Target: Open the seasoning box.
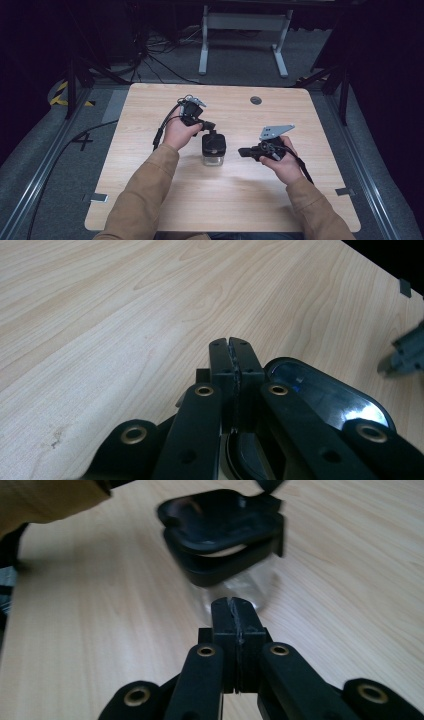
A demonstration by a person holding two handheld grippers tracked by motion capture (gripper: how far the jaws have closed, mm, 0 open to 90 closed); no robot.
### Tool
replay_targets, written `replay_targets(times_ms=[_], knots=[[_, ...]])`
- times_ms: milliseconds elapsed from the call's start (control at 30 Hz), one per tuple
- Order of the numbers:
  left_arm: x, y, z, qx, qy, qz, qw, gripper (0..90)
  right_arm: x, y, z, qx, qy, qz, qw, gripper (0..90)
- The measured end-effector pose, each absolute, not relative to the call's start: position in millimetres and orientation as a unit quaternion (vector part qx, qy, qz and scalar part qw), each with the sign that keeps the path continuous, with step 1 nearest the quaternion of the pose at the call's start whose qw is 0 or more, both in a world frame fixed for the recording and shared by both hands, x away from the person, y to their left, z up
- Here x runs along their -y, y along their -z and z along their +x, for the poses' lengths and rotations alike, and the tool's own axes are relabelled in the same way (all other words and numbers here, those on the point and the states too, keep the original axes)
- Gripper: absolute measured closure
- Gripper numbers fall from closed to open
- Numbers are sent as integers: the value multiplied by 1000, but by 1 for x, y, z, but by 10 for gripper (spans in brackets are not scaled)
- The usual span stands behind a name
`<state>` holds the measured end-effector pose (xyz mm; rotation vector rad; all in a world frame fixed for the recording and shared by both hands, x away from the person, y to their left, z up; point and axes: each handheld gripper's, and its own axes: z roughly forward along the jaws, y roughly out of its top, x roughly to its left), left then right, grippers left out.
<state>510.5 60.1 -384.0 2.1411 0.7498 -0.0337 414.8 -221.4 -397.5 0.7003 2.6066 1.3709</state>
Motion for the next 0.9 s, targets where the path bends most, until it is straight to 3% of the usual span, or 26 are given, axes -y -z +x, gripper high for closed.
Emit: replay_targets(times_ms=[300,600,700,900], knots=[[-61,384,511,-301,14,854,424,899,189,403,416,-867,-451,207,48,900],[-62,381,508,-300,8,856,421,897,187,401,419,-862,-457,212,52,900],[-70,371,502,-308,-14,842,443,802,187,399,419,-862,-459,210,53,900],[-103,350,474,-314,-72,831,453,787,188,391,422,-855,-472,208,56,900]])
